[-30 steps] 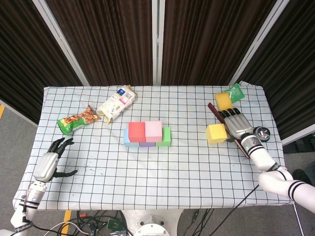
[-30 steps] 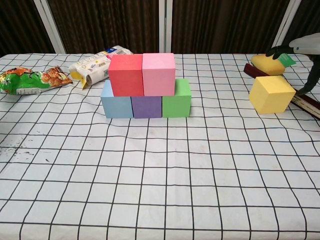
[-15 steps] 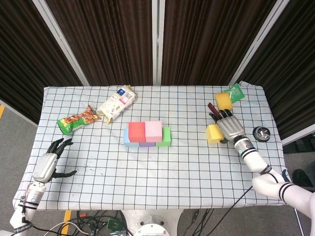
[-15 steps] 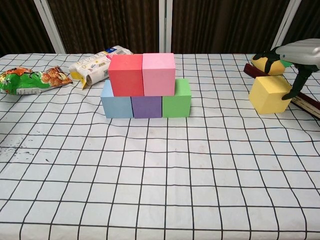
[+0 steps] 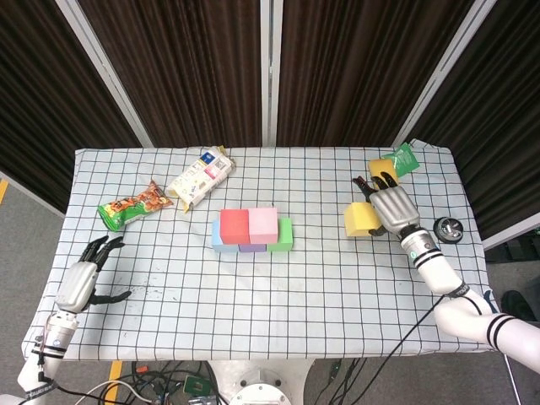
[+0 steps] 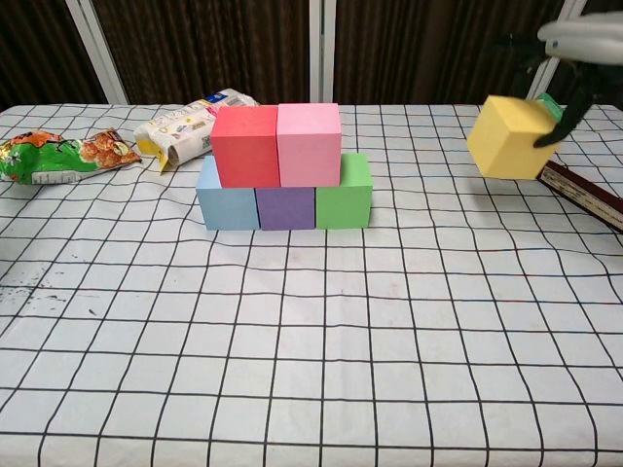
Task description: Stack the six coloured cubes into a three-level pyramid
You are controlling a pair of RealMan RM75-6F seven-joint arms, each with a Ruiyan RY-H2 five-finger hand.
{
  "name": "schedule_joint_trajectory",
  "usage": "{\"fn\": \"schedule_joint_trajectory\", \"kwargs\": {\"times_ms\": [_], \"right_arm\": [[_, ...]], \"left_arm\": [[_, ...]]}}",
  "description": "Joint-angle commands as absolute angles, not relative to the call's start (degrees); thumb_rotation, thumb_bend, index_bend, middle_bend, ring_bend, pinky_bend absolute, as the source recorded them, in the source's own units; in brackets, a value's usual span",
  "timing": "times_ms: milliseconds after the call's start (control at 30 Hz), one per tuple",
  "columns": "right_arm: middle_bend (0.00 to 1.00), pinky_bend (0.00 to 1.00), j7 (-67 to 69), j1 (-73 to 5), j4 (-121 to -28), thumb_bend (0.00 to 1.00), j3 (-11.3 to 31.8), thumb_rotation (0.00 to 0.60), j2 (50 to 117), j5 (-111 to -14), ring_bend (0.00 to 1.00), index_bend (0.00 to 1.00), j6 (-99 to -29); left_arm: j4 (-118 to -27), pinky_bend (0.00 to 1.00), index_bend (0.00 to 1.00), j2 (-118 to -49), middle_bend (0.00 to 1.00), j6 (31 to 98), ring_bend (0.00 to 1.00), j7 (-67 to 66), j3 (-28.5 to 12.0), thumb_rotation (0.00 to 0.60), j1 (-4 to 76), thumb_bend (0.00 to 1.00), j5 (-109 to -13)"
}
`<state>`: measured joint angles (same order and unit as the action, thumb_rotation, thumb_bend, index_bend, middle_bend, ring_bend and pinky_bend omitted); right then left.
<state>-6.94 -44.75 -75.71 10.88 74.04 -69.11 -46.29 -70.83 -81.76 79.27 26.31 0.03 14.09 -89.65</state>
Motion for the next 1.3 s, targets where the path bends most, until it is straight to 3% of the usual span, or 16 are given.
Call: {"fn": "schedule_joint_trajectory", "kwargs": {"times_ms": [33,167,300,600,767,1033,1300], "right_arm": [[0.58,0.0,-10.93,-48.46,-85.08,0.1,17.5,0.6,67.86,-63.62,0.1,0.0,-46.89],[0.58,0.0,-14.79,-53.5,-91.96,0.1,22.67,0.6,64.87,-55.67,0.1,0.0,-45.05],[0.58,0.0,-20.83,-60.56,-96.65,0.08,24.55,0.6,63.66,-44.39,0.11,0.0,-42.17],[0.58,0.0,-35.38,-78.8,-100.61,0.06,20.68,0.6,64.11,-15.05,0.11,0.0,-43.47],[0.58,0.0,-41.7,-87.43,-102.18,0.06,17.57,0.6,65.93,0.01,0.12,0.0,-49.03],[0.58,0.0,-46.89,-92.72,-103.25,0.06,16.43,0.6,69.7,8.16,0.13,0.0,-56.96],[0.58,0.0,-49.85,-94.0,-100.92,0.06,16.46,0.6,73.14,10.68,0.13,0.0,-58.52]], "left_arm": [[-70.88,0.03,0.07,-81.7,0.17,79.37,0.0,25.97,-0.03,0.6,14.12,0.0,-89.72],[-71.26,0.03,0.07,-81.71,0.17,79.3,0.0,25.54,-0.26,0.6,14.26,0.0,-89.55],[-71.77,0.03,0.07,-81.83,0.17,79.28,0.0,24.75,-0.47,0.6,14.39,0.0,-89.39],[-72.56,0.03,0.07,-81.37,0.17,78.95,0.0,25.0,-0.61,0.6,14.66,0.0,-89.28],[-72.27,0.03,0.07,-81.62,0.17,78.76,0.0,25.74,-0.61,0.6,14.92,0.0,-89.44],[-70.63,0.03,0.07,-82.79,0.17,79.26,0.0,27.78,-0.72,0.6,14.99,0.0,-89.64],[-68.98,0.03,0.07,-83.61,0.17,80.0,0.0,28.68,-0.84,0.6,14.84,0.0,-89.7]]}}
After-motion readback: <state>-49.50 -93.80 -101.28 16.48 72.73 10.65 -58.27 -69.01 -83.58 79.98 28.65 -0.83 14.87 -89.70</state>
